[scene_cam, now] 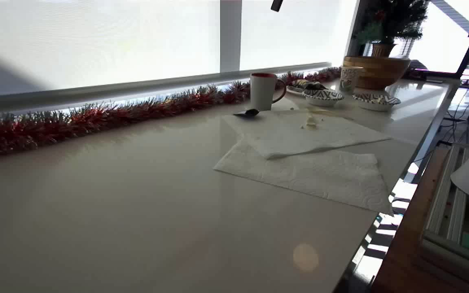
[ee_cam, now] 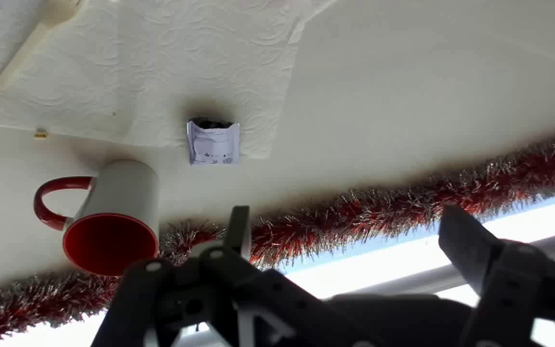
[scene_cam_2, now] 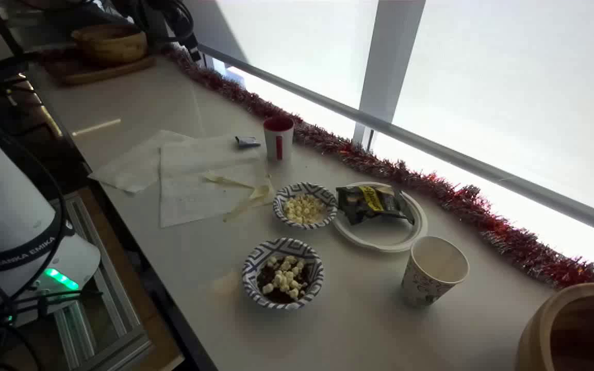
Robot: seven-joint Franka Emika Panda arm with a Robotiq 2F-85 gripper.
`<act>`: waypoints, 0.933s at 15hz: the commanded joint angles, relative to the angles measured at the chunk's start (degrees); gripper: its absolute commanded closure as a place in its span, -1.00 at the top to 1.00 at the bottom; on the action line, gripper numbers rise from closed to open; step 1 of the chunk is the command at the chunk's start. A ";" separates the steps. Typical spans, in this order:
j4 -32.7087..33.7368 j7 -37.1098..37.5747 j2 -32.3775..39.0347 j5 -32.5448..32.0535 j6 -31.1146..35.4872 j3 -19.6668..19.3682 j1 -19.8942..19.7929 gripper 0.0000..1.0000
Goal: Move the contents from one bowl to the next
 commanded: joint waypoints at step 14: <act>-17.69 -8.53 -4.97 -0.74 23.07 -5.06 0.28 1.00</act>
